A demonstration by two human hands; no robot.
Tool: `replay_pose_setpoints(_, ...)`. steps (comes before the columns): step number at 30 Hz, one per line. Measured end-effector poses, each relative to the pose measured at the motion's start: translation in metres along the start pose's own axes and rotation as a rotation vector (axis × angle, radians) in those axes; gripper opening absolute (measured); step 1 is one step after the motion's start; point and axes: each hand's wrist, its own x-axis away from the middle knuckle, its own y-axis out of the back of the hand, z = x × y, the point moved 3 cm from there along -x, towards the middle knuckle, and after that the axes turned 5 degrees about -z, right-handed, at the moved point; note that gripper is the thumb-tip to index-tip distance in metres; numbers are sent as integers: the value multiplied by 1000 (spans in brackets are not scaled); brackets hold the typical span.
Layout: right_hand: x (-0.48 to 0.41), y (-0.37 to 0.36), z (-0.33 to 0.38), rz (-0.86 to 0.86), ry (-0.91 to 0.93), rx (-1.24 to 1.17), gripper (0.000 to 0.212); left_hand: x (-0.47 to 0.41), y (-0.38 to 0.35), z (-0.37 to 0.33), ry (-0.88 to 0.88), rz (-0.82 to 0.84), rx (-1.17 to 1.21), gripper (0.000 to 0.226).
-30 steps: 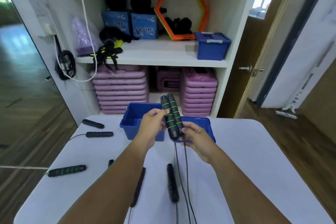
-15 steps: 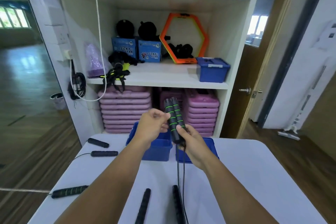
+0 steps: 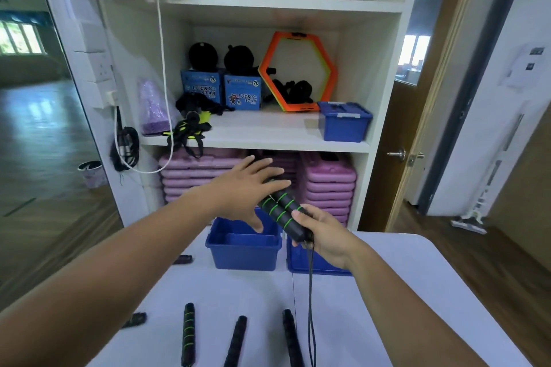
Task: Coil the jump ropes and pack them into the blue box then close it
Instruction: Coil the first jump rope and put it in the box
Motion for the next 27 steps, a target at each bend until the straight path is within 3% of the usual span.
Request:
replay_pose_setpoints(4, 5, 0, 8, 65, -3, 86, 32, -10, 4, -9, -98, -11, -127, 86)
replay_pose_setpoints(9, 9, 6, 9, 68, -8, 59, 34, -5, 12, -16, -73, -45, -25, 57)
replay_pose_setpoints(13, 4, 7, 8, 63, -77, -68, 49, -1, 11, -18, -17, -69, -29, 48)
replay_pose_setpoints(17, 8, 15, 11, 52, -109, -55, 49, 6, 1, 3, 143, -107, 154, 43)
replay_pose_setpoints(19, 10, 21, 11, 61, -97, -38, 50, 14, -12, 19, 316, -99, 404, 45)
replay_pose_setpoints(23, 11, 23, 19, 26, 0, -221, 38, 35, -22, 24, 643, -231, 1362, 14)
replay_pose_setpoints(27, 6, 6, 35, 15, 115, -93, 29, 33, -16, -4, 776, -421, 2056, 12)
